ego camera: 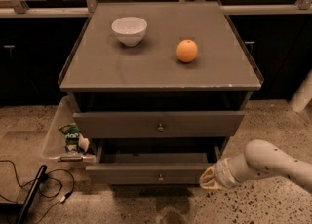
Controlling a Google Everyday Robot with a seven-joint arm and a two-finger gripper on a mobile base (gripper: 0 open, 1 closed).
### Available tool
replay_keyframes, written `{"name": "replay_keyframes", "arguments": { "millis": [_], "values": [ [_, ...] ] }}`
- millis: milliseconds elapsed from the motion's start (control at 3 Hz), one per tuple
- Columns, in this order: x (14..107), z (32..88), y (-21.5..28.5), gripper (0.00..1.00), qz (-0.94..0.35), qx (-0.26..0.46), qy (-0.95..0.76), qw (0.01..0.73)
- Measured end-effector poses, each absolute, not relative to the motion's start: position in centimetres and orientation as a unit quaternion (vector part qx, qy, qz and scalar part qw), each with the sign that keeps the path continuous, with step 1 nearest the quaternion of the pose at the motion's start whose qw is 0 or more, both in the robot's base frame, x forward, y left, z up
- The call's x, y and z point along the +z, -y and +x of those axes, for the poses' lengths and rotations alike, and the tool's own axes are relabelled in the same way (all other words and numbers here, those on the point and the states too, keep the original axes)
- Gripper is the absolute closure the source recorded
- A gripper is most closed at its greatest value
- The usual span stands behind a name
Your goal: Open middle drawer
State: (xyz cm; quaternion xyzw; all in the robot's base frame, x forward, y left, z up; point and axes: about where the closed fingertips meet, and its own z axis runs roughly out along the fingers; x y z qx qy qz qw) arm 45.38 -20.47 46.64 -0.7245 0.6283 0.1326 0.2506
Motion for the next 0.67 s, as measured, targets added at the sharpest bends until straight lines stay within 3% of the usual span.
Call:
{"name": "replay_keyframes", "arguments": {
  "millis": [667],
  "values": [
    [46.31, 48.01, 20.08, 0.11, -0.721, 0.129, -0.627, 0.263]
  ]
}}
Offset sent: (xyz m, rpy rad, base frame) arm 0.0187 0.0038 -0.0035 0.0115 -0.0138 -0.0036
